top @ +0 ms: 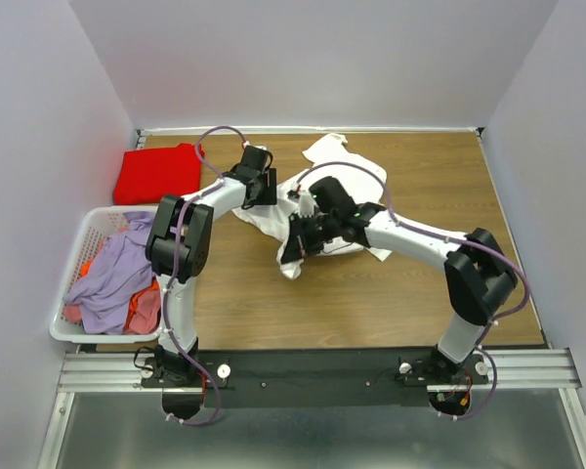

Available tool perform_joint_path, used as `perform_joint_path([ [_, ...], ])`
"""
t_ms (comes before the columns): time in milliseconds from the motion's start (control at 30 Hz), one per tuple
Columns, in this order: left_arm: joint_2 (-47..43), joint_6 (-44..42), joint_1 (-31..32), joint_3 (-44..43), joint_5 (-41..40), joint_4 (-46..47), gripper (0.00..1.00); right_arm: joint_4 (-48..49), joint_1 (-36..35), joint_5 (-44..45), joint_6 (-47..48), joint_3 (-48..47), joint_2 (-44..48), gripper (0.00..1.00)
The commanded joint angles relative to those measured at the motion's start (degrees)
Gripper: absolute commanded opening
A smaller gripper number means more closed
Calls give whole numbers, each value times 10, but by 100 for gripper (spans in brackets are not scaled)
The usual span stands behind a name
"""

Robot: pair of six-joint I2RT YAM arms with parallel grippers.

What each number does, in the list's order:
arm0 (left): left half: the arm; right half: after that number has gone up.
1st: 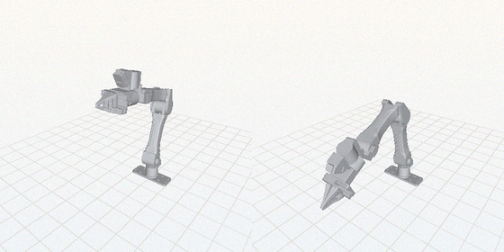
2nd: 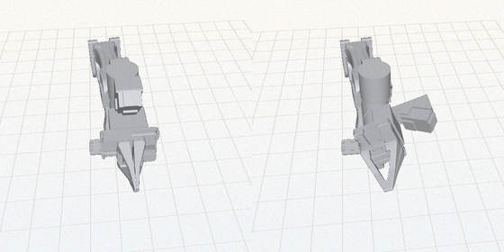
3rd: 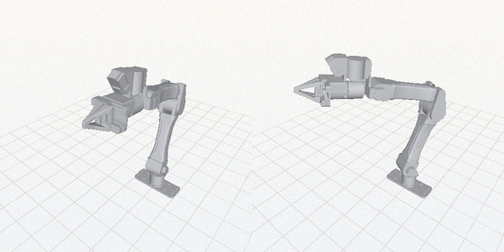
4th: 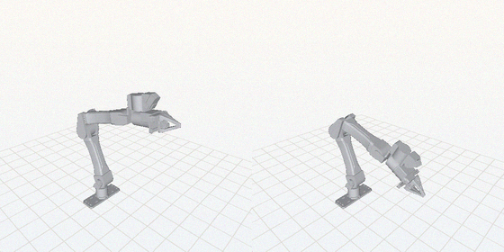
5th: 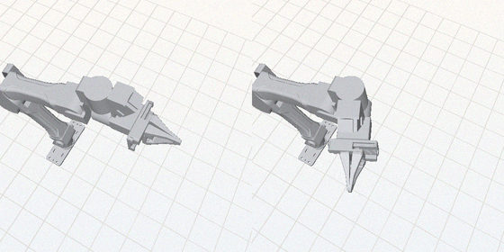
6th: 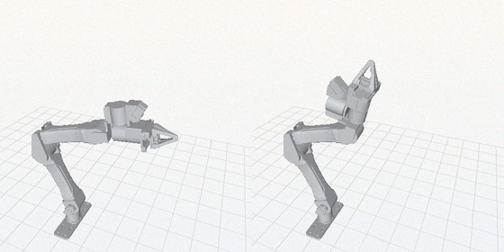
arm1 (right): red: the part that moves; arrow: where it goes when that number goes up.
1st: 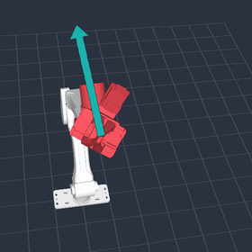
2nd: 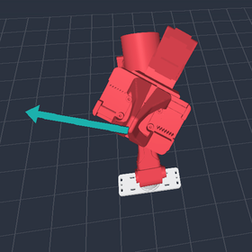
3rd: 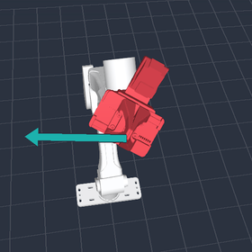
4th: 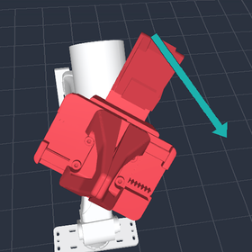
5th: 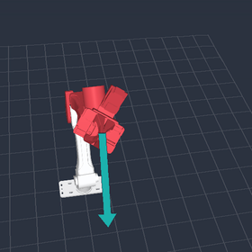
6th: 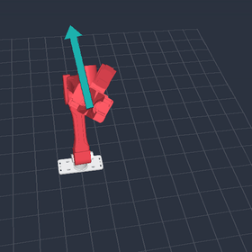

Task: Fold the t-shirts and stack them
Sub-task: Flatten the tshirt out

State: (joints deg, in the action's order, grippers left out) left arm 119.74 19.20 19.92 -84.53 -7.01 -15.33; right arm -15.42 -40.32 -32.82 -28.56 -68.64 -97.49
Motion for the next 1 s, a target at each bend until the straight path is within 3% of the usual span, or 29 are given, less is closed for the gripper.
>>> perform_joint_path([
  [0, -55, 16, -25, 35, -18, 8, 77, -66, -22, 27, 32, -60, -19, 23],
  [67, -84, 22, -37, 57, -32, 17, 77, -83, -14, 96, 56, -71, -6, 46],
  [133, -109, 22, -40, 74, -42, 20, 77, -98, 19, 133, 76, -80, 4, 50],
  [267, -147, 22, -40, 91, -46, 21, 77, -102, 116, 184, 80, -87, -14, 49],
  [333, -172, 23, -39, 109, -39, 21, 77, -102, 164, 232, 81, -105, -33, 45],
  [433, -202, 16, -26, 137, -25, 19, 77, -101, 214, 236, 83, -148, -92, 38],
  [700, -196, 8, 34, 169, -3, 7, 77, -100, 255, 230, 78, -228, -235, 36],
  [967, -149, 11, 39, 177, -17, 14, 78, -82, 321, 253, 32, -213, -279, 36],
])
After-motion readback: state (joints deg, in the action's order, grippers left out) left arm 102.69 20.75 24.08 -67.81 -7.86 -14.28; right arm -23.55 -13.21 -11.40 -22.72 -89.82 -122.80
